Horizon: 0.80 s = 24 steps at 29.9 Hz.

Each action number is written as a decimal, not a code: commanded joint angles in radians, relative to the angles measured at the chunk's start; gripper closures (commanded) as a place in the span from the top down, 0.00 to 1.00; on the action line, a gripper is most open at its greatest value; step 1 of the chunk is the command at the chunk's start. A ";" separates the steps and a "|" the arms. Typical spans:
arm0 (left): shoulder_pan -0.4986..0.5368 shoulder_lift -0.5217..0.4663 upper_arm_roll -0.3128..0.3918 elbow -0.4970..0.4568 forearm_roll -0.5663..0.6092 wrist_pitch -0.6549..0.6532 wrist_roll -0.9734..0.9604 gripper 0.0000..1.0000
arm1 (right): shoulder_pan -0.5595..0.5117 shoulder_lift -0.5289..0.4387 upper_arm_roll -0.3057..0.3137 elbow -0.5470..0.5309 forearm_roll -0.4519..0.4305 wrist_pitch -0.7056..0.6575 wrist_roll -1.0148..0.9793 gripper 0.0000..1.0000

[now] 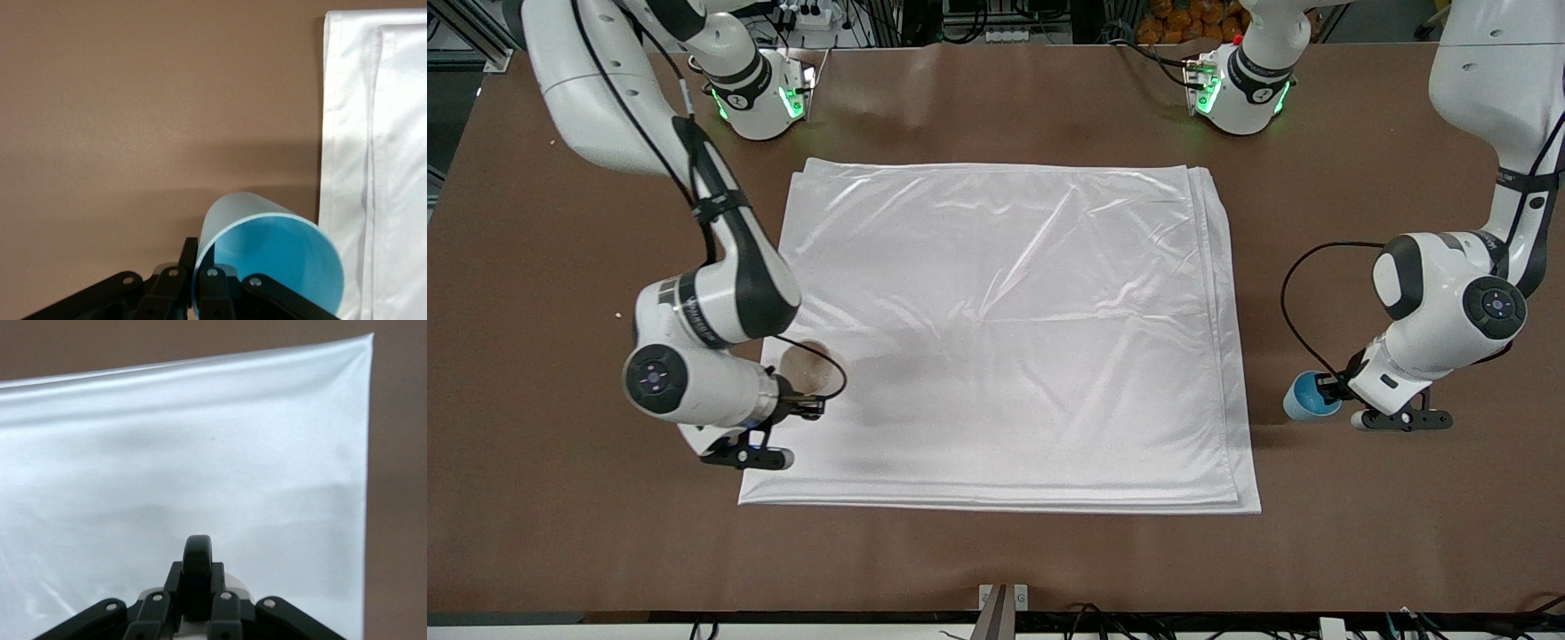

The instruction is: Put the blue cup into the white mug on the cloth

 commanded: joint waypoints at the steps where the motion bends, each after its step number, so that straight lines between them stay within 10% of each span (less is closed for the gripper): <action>1: -0.013 -0.034 0.000 -0.012 0.019 -0.026 -0.006 0.00 | 0.094 -0.020 -0.017 0.000 -0.012 0.020 0.167 0.00; 24: -0.056 -0.115 -0.064 0.015 0.017 -0.182 -0.075 0.00 | 0.305 0.022 -0.020 -0.012 -0.208 0.201 0.560 0.00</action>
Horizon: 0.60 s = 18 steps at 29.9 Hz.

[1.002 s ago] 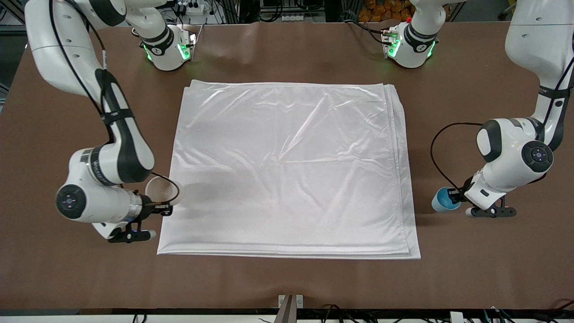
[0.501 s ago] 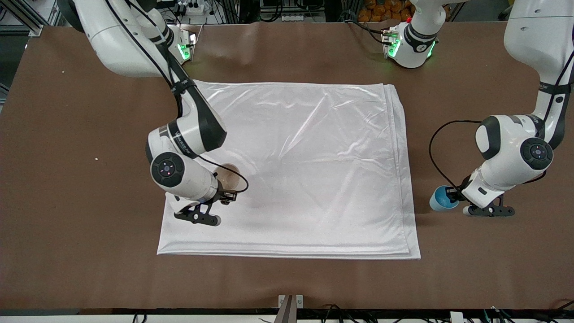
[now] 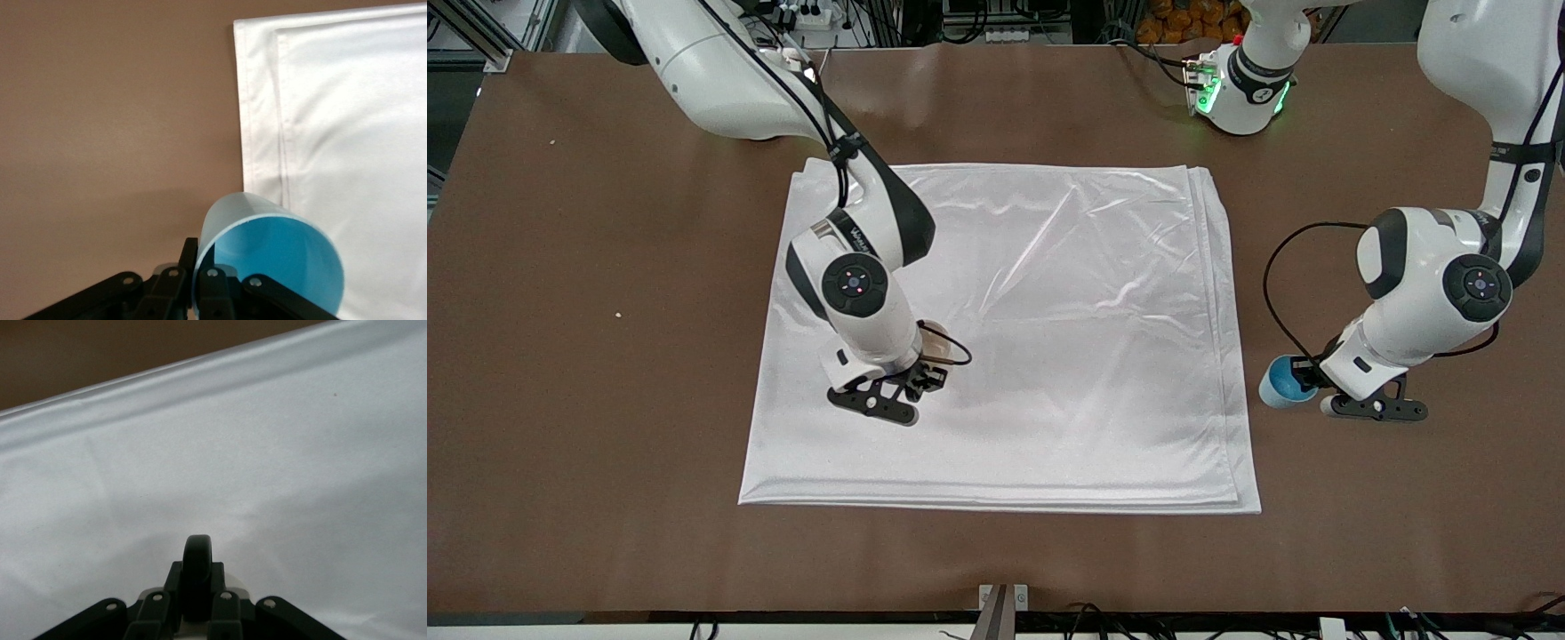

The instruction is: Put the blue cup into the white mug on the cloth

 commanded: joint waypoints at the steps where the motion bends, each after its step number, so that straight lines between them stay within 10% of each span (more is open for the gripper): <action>1: -0.001 -0.020 -0.026 0.014 0.017 -0.060 -0.058 0.00 | 0.037 0.019 -0.008 -0.008 -0.036 0.044 0.073 0.00; 18: -0.004 -0.041 -0.118 0.030 0.019 -0.121 -0.196 0.00 | 0.123 0.094 -0.008 -0.005 -0.037 0.118 0.305 0.00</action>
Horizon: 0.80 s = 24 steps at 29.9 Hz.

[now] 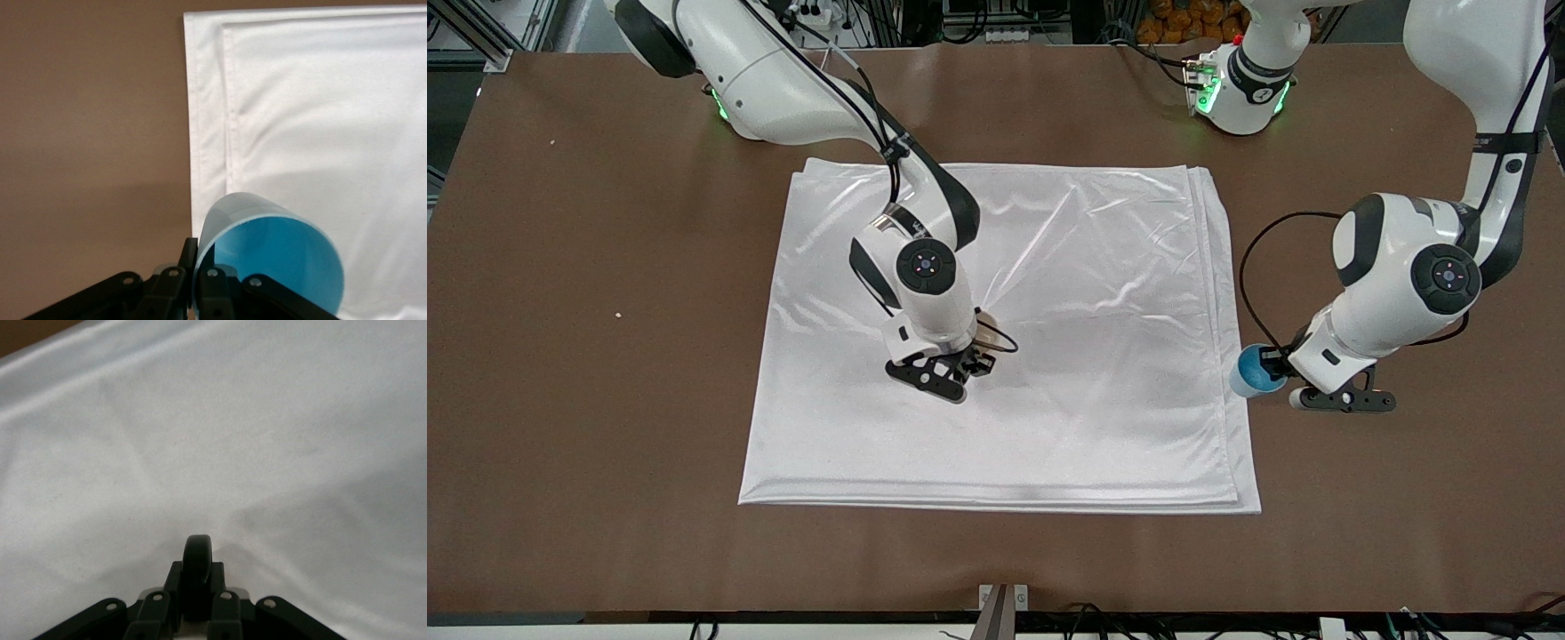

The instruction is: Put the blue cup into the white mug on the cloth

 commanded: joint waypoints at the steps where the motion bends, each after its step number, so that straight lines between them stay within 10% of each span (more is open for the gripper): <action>1: -0.002 -0.016 -0.038 0.015 0.019 -0.051 -0.085 0.00 | 0.023 0.018 -0.006 0.004 -0.029 0.019 0.075 0.00; 8: -0.047 -0.016 -0.049 0.030 0.034 -0.065 -0.120 0.00 | 0.037 0.034 -0.006 0.006 -0.027 0.035 0.089 0.05; 13: -0.056 -0.016 -0.052 0.033 0.036 -0.065 -0.151 0.00 | 0.026 0.032 -0.006 0.006 -0.019 0.032 0.087 0.74; 16: -0.062 -0.018 -0.061 0.035 0.034 -0.065 -0.160 0.00 | 0.021 0.027 -0.006 0.009 -0.019 0.024 0.090 0.96; 24: -0.067 -0.016 -0.084 0.053 0.034 -0.065 -0.163 0.00 | -0.057 0.001 -0.004 0.012 -0.021 -0.016 0.009 1.00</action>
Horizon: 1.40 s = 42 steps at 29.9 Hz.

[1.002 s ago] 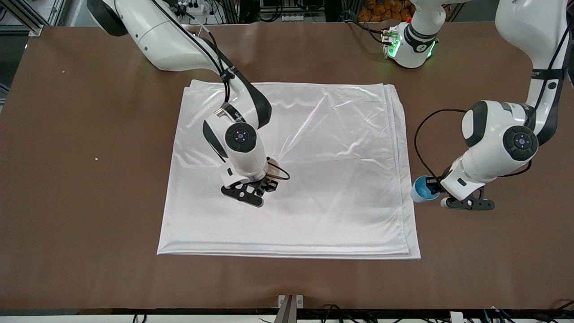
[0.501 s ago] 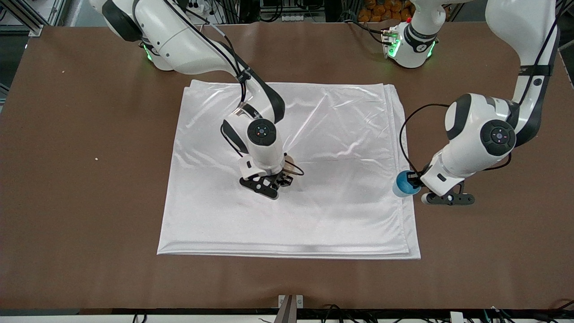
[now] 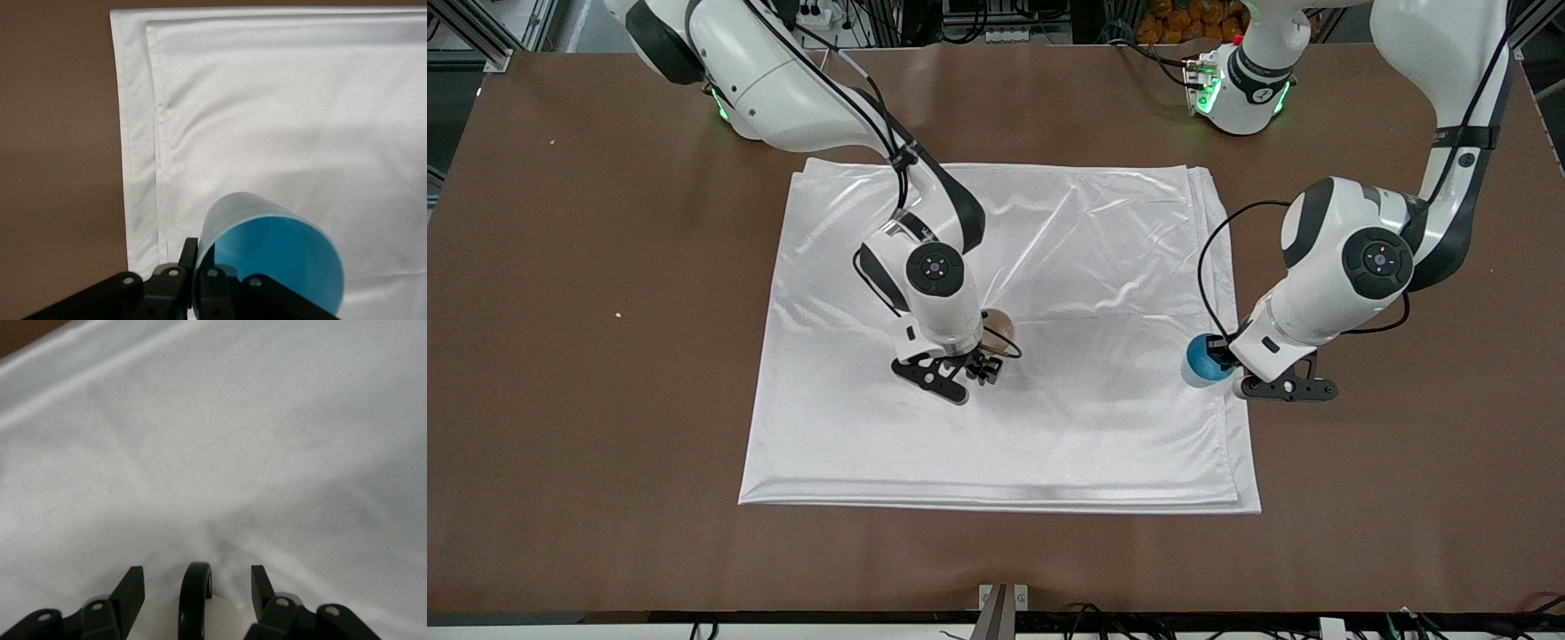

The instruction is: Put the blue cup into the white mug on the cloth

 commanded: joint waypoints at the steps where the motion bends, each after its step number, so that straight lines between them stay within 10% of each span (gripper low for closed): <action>1: -0.002 -0.013 -0.027 0.020 0.030 -0.023 -0.034 0.00 | -0.075 -0.034 0.011 -0.003 -0.015 -0.058 -0.092 1.00; 27: -0.226 0.014 -0.053 0.132 0.030 -0.052 -0.414 0.00 | -0.437 -0.169 0.020 0.043 0.089 -0.482 -0.962 1.00; 42: -0.424 0.168 -0.042 0.286 0.106 -0.051 -0.701 0.00 | -0.561 -0.482 0.009 -0.314 0.201 -0.534 -1.151 1.00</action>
